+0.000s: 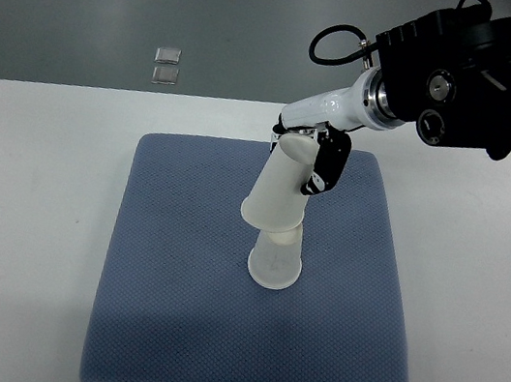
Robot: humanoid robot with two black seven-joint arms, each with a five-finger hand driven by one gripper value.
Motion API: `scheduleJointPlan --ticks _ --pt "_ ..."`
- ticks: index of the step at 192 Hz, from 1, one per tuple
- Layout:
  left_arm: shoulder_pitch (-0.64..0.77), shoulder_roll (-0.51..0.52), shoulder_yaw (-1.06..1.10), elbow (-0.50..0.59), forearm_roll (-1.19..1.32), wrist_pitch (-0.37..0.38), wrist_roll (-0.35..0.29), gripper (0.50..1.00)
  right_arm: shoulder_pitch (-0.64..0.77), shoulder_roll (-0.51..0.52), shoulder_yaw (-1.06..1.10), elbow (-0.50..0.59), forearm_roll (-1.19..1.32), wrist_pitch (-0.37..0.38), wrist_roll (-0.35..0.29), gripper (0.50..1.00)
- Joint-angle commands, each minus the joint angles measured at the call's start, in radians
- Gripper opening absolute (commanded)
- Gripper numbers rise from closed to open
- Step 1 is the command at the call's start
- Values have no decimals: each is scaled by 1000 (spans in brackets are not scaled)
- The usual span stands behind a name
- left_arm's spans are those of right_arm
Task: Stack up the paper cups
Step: 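Press the held cup down onto the inverted cup to nest them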
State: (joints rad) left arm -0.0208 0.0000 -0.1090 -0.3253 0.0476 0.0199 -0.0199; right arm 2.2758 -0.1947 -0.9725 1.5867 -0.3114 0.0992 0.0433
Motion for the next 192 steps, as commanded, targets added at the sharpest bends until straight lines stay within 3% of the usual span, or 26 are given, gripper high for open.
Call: scheduleJointPlan --ticks 1,192 --pt "-1 0 0 0 0 0 0 1000 -4 -6 0 7 0 1 0 705" --pt "-1 0 0 -1 0 2 0 1000 -64 1 -12 44 2 -82 -3 705"
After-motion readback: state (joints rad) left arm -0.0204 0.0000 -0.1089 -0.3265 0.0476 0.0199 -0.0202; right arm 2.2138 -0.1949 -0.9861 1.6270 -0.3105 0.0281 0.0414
